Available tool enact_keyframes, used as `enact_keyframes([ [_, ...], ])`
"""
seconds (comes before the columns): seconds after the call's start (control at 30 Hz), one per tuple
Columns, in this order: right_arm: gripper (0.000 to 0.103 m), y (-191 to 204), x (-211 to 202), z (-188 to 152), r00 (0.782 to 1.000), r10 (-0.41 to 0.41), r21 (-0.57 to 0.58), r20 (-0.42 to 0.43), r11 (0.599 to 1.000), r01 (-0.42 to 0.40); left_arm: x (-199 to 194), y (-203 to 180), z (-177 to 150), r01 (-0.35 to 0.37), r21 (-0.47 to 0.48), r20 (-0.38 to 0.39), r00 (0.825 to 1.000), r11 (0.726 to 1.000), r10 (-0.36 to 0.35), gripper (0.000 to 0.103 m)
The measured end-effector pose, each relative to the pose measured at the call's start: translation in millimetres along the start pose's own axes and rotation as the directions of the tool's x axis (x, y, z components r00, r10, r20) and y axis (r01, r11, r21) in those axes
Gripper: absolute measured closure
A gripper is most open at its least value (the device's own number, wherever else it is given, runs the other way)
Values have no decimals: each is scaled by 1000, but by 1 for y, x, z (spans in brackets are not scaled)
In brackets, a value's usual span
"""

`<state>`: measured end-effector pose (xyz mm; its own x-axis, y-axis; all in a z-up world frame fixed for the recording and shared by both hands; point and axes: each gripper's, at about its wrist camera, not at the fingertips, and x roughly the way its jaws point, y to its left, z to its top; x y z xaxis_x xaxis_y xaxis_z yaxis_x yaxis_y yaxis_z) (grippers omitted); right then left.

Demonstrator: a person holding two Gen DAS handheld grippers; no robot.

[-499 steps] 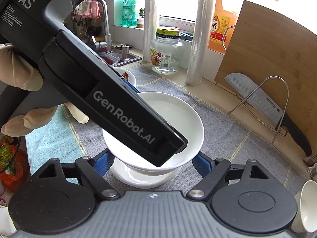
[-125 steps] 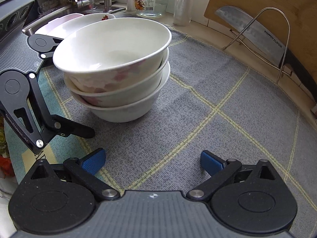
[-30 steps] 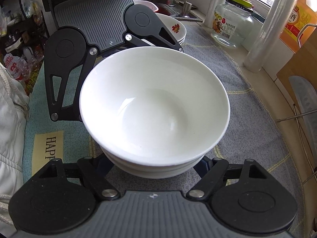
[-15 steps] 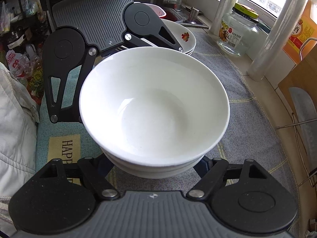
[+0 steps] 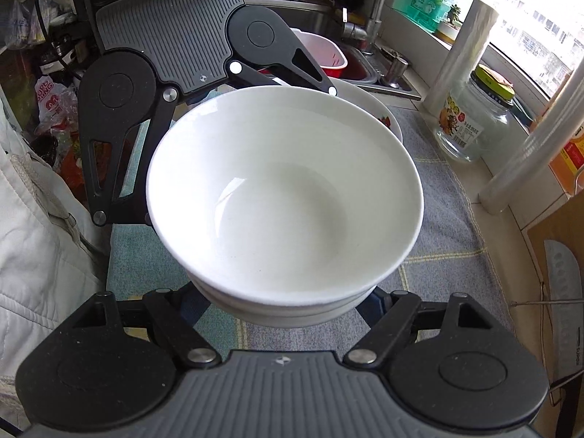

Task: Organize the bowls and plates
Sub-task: 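Lift the bowl stack with both grippers and carry it over the plate stack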

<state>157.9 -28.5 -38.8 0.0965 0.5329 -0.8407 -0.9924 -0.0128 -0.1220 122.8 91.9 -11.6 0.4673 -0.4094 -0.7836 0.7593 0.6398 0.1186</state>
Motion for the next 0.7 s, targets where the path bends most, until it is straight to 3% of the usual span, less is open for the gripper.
enact_keyframes([
  [0.43,18,-6,29,70,999,12,-106,40,994,-7,-39,40,-40,-111,-37,-12,994,993,111,15],
  [0.7,18,-18,57,105,999,-3,-140,32,990,8,-46,75,-63,-139,-44,-18,990,989,138,15],
])
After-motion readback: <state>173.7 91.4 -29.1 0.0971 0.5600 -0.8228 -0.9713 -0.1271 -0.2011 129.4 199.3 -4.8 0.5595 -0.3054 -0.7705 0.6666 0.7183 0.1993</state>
